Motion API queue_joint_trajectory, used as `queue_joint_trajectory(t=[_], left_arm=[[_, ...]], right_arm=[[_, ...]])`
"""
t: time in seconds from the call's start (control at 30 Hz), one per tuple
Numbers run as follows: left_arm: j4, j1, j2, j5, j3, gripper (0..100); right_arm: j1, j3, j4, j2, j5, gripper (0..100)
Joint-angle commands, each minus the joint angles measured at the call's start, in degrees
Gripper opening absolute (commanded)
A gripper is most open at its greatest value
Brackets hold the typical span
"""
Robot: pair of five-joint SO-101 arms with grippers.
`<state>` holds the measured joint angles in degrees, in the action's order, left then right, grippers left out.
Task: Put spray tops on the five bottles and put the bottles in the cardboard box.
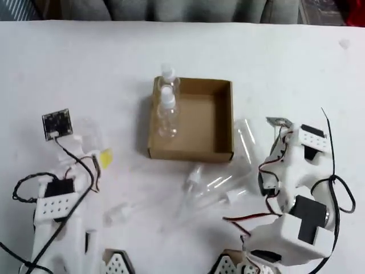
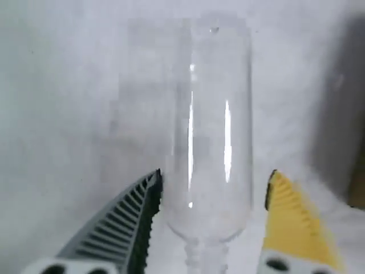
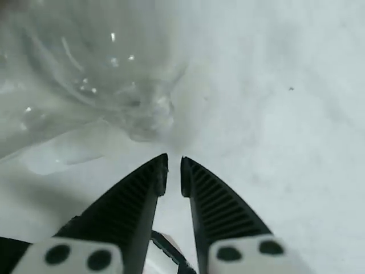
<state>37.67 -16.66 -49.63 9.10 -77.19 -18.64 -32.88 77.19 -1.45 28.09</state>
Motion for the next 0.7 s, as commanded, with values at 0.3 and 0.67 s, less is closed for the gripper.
queue_joint_trajectory(t=[0.3,0.67], left_arm=[[14.9,0.0,-4.2,-0.4,7.7,30],[25.8,-2.8,-3.1,-11.1,26.0,30]], right_arm=[[0.6,-0.4,-1.4,1.9,-0.2,1.5],[0.7,-0.4,-1.4,1.9,-0.5,1.5]])
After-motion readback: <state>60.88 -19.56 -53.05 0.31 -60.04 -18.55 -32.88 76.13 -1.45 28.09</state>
